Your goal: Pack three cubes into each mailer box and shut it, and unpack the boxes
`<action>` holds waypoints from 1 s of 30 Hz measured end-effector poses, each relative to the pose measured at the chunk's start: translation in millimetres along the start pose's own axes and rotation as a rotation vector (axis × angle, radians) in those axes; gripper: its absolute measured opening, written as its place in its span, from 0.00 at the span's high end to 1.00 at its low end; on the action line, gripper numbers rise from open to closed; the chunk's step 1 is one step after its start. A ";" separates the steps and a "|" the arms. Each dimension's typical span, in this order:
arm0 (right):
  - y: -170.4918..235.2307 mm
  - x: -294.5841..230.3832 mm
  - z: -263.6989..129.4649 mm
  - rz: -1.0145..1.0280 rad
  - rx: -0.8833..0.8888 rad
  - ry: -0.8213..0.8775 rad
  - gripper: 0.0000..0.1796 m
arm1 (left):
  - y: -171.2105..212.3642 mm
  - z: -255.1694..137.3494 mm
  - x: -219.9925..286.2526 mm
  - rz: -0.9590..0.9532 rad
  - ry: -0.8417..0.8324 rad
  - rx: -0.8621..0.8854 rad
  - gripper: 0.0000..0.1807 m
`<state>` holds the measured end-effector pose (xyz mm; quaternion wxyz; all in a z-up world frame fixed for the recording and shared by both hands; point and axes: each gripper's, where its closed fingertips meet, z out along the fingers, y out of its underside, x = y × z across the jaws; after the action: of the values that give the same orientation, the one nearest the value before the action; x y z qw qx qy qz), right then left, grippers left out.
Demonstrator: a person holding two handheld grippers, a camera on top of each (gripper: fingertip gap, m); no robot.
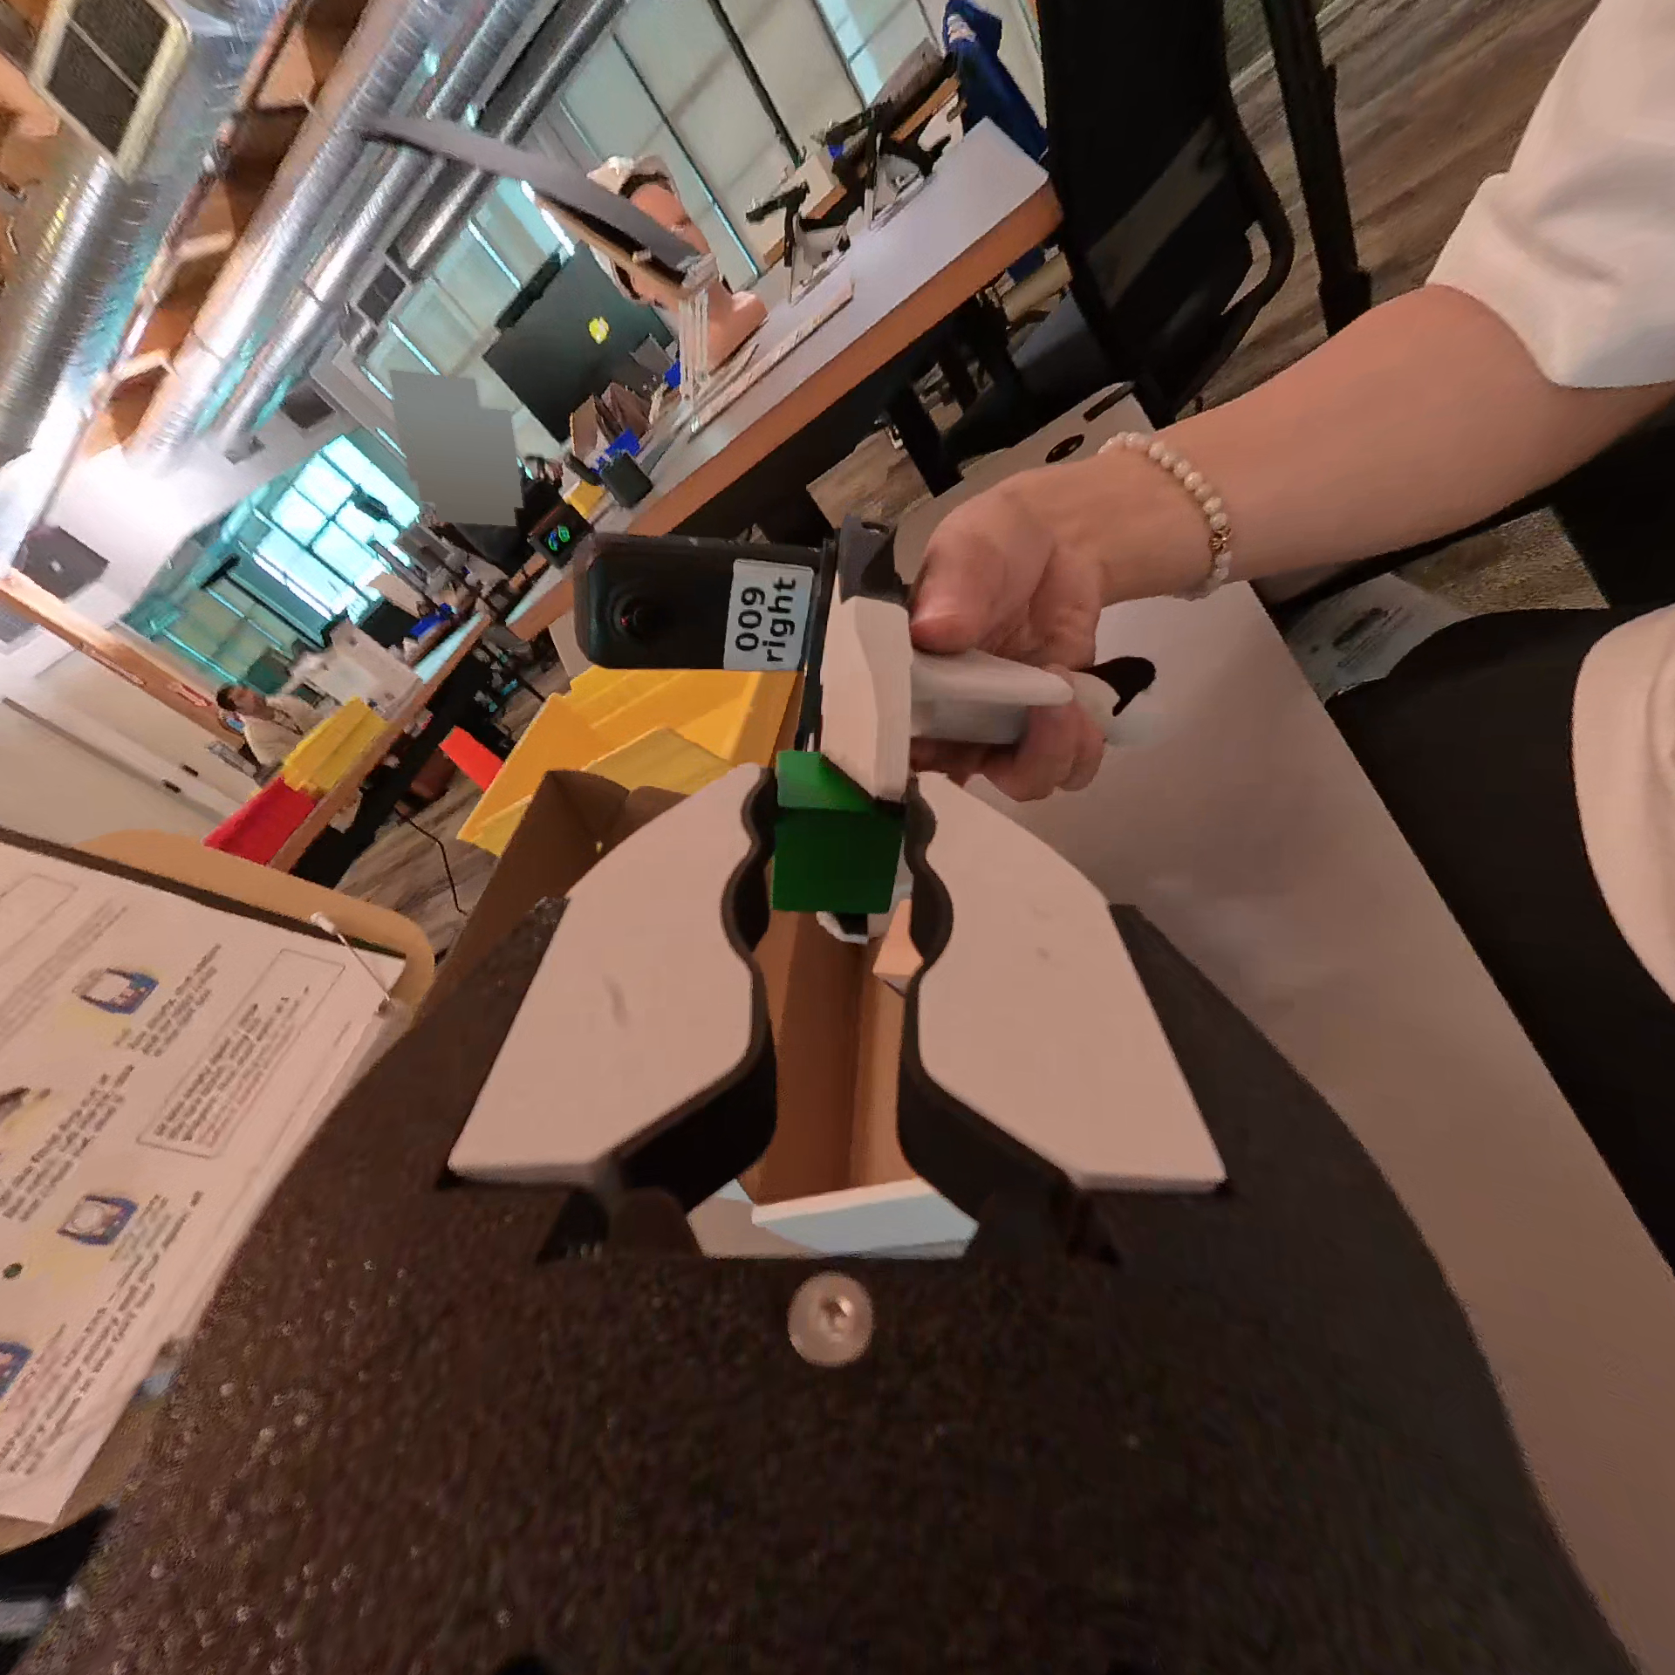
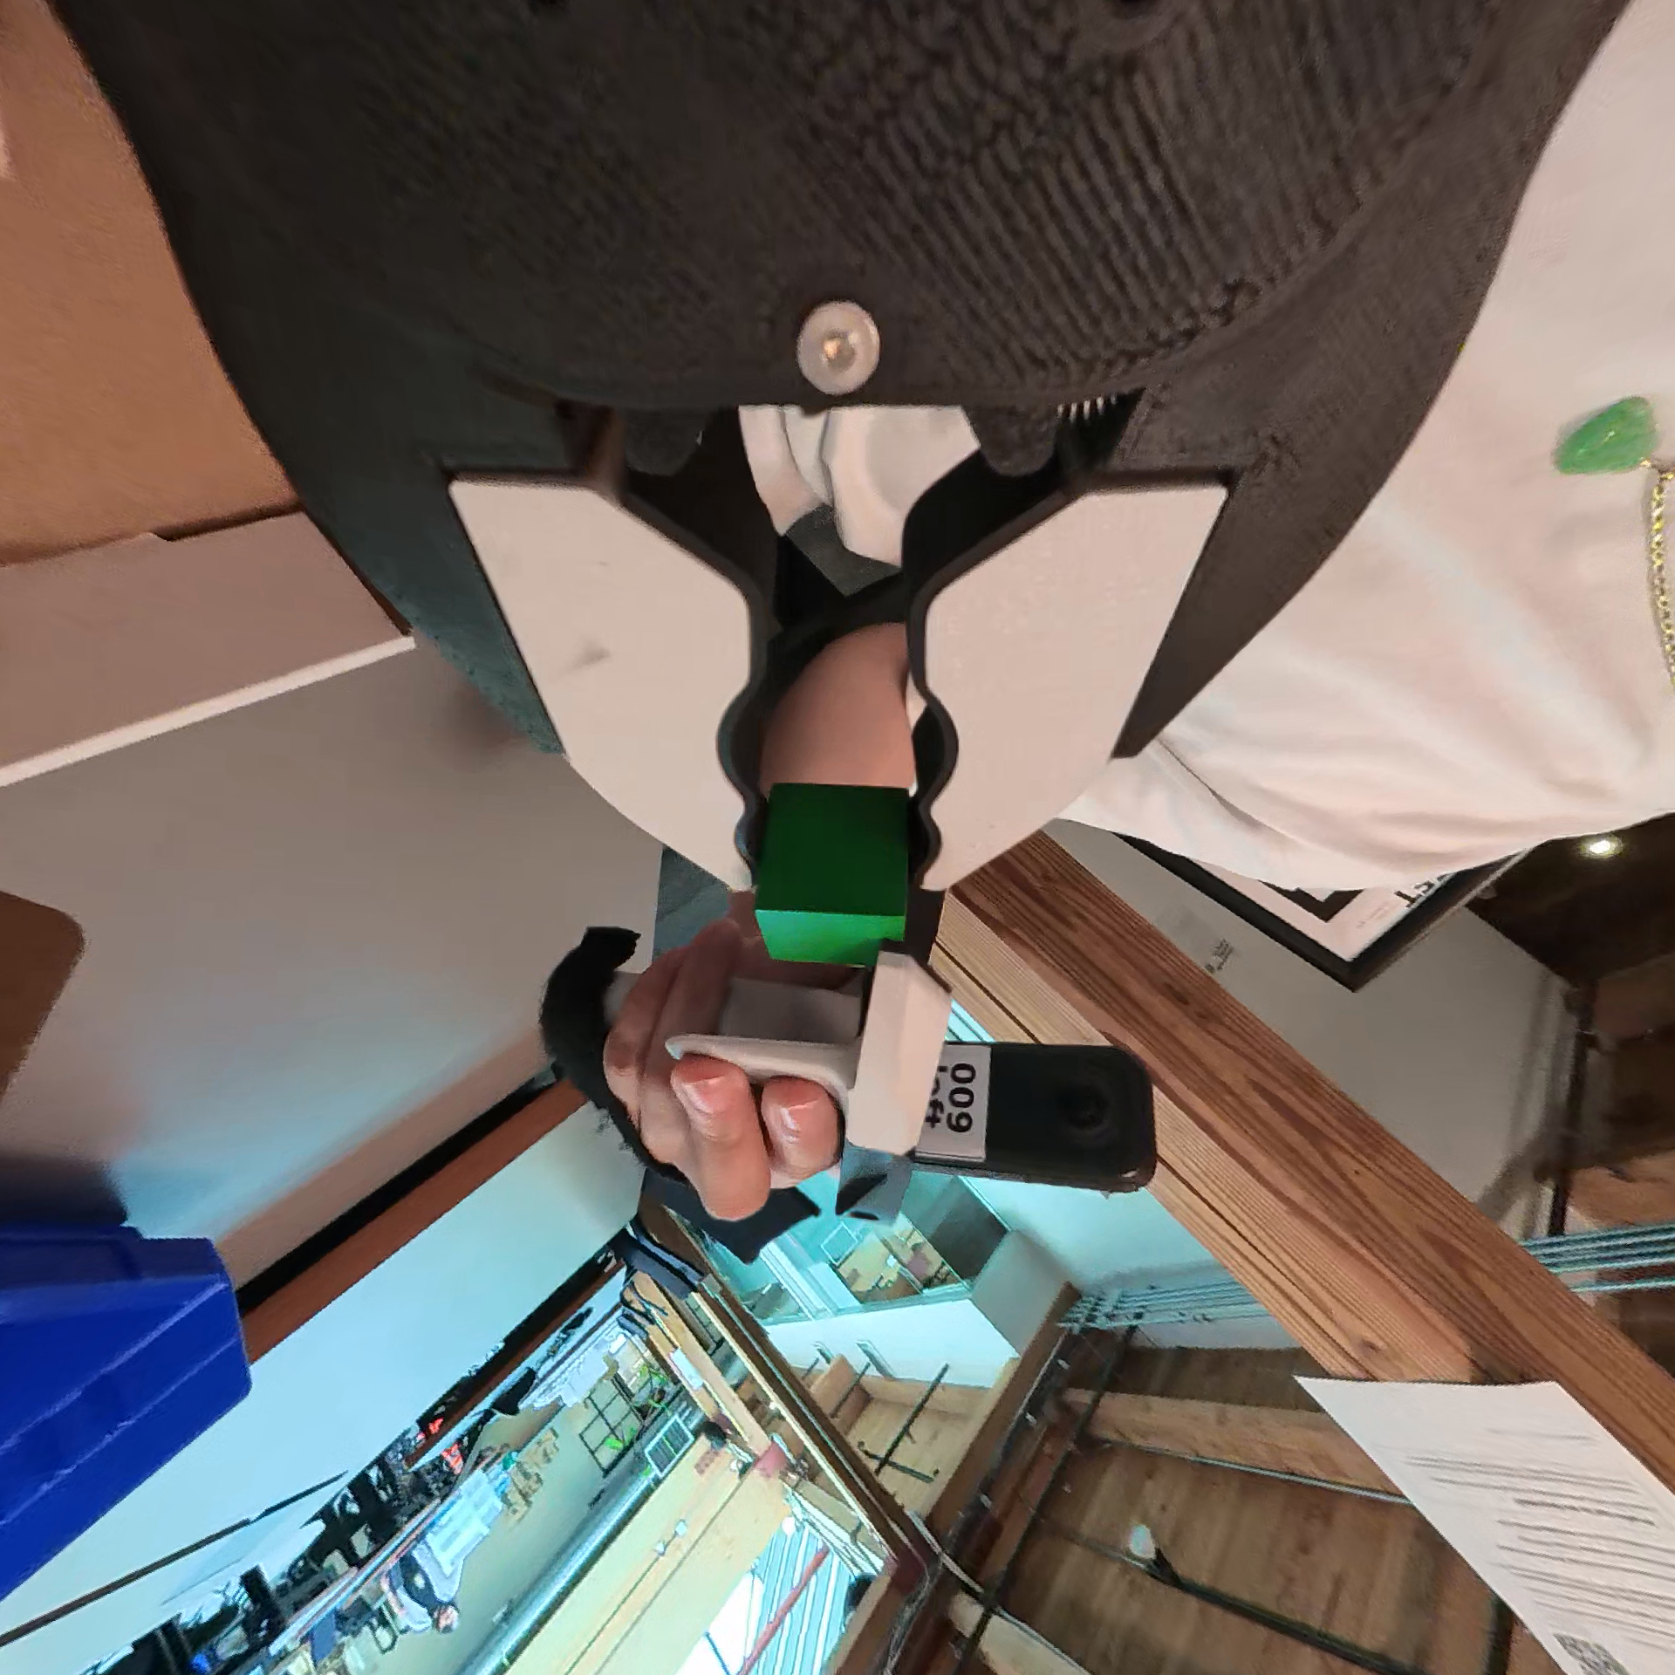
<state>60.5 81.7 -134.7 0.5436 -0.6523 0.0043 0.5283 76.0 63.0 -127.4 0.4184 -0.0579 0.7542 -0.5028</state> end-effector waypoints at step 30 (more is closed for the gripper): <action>10.1 110.7 -71.5 -0.698 -0.479 0.934 0.69 | 241.2 -203.4 -136.8 -1.272 -0.783 -0.842 0.66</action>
<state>152.5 89.5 -229.3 0.4635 -0.8808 -0.0901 -0.0344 104.2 394.6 -214.2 0.2309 -0.7898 0.5033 -0.2638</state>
